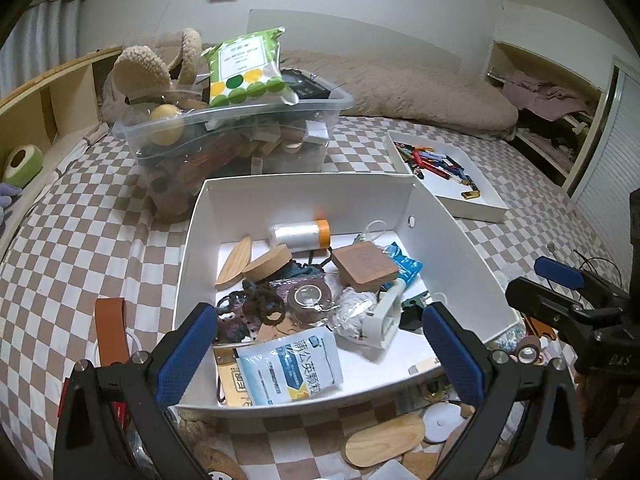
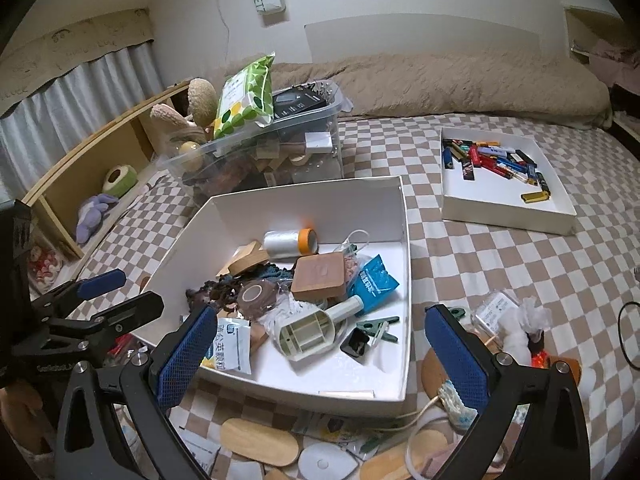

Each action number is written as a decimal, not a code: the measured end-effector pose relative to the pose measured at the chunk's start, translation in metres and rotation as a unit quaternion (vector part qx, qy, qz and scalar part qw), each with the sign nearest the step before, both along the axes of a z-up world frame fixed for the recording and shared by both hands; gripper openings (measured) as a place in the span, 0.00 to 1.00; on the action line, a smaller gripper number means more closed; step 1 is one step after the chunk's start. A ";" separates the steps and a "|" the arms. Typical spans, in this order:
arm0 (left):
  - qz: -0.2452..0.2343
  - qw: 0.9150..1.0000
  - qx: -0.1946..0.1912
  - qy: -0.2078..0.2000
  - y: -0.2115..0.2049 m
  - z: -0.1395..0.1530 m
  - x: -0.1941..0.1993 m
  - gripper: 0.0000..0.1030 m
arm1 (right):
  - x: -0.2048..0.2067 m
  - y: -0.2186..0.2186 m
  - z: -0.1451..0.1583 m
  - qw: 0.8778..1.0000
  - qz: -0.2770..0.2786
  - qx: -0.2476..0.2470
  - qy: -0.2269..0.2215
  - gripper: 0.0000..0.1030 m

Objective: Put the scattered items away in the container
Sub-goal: 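Raise both tools out of the box and move back over the items, then grasp the cork panda coaster with the left tool while the right tool reaches the oval wooden lid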

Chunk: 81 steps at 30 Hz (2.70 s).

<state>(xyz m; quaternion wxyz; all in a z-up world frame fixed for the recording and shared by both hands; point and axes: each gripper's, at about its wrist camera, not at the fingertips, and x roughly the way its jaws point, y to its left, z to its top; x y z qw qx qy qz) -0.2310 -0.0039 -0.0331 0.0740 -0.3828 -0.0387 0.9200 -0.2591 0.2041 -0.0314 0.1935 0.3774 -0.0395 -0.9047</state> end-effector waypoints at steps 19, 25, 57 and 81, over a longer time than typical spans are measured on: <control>0.029 0.997 -0.003 0.067 -0.002 0.016 0.050 1.00 | 0.043 0.016 0.009 0.999 0.001 -0.019 0.041 1.00; 0.035 0.996 -0.001 0.087 -0.006 0.016 0.066 1.00 | 0.055 0.021 0.006 0.998 0.000 -0.019 0.061 1.00; 0.082 0.988 -0.006 0.134 -0.031 -0.032 0.126 1.00 | 0.112 0.032 -0.046 0.990 -0.010 -0.019 0.142 1.00; 0.029 0.993 0.092 -0.068 -0.074 -0.111 0.114 1.00 | 0.111 0.022 -0.083 0.995 0.036 -0.038 0.081 1.00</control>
